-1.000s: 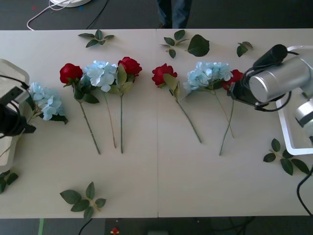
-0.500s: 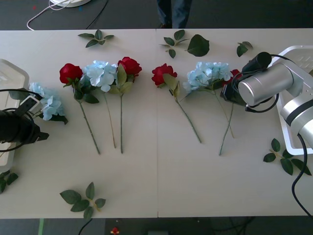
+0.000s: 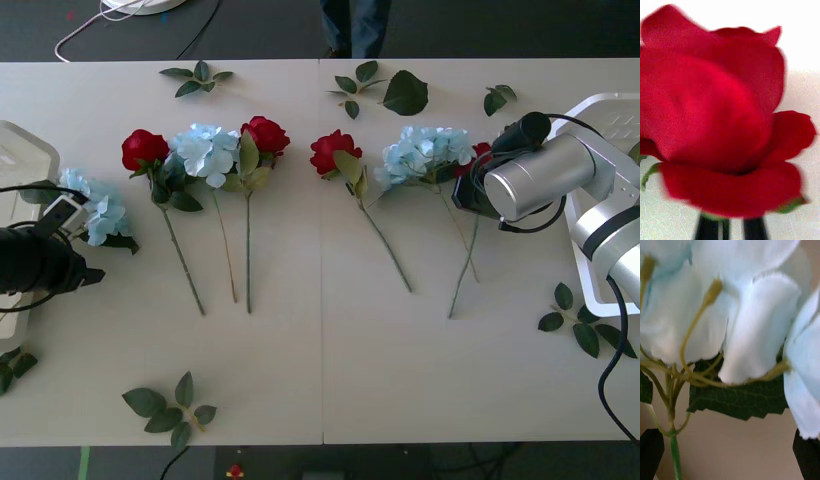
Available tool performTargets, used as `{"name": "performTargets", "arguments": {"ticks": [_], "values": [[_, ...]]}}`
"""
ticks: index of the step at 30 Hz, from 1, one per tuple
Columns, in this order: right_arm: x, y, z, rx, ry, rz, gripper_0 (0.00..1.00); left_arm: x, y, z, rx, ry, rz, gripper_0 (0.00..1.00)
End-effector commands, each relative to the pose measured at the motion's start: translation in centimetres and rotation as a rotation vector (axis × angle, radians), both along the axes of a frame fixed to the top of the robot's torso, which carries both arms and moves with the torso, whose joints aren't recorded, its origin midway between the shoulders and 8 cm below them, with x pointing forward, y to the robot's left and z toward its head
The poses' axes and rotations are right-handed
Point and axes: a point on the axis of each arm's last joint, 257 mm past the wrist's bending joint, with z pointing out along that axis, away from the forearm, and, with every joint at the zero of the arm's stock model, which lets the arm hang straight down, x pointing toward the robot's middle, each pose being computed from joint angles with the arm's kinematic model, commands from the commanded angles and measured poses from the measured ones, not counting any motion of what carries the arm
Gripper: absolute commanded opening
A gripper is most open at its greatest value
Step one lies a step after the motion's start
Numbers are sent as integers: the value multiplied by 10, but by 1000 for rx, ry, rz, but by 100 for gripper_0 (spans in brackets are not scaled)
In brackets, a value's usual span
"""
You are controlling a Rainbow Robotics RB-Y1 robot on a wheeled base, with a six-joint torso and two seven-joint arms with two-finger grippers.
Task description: Place the red flowers into the right box and the blue flowers into the left box. If a person shows an open palm, hand one flower to the person first, then continue sorting.
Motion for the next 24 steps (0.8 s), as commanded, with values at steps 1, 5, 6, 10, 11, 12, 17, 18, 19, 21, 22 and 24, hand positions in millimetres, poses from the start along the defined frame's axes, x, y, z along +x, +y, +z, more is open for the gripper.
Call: {"name": "performTargets", "arguments": {"ticks": [1, 5, 6, 10, 11, 12, 17, 18, 19, 21, 22, 24], "values": [[20, 12, 30, -51, -57, 71, 0, -15, 1, -19, 12, 18, -26, 100], [25, -15, 44, -106, -78, 66, 0, -17, 3, -22, 18, 6, -31, 74], [25, -15, 44, -106, -78, 66, 0, -17, 3, -22, 18, 6, -31, 74], [29, -57, 71, -157, -98, 75, 0, -17, 2, -22, 19, -9, -38, 0], [29, -66, 78, -161, -100, 79, 0, -17, 1, -22, 16, -11, -40, 0], [29, -73, 81, -164, -101, 77, 0, -17, 0, -21, 14, -12, -40, 0], [26, -133, 130, -274, -119, 75, 0, -12, -7, -16, 0, -38, -48, 0], [24, -140, 136, -290, -116, 73, 0, -11, -8, -15, -1, -43, -50, 0], [22, -151, 149, -314, -118, 71, 0, -9, -10, -13, -5, -54, -54, 0], [17, -171, 169, -351, -119, 64, 0, -5, -17, -6, -16, -70, -64, 0], [15, -187, 185, -385, -123, 54, 0, -1, -21, 1, -22, -86, -69, 0], [11, -210, 204, -454, -124, 51, 0, 6, -28, 12, -34, -111, -78, 0]]}}
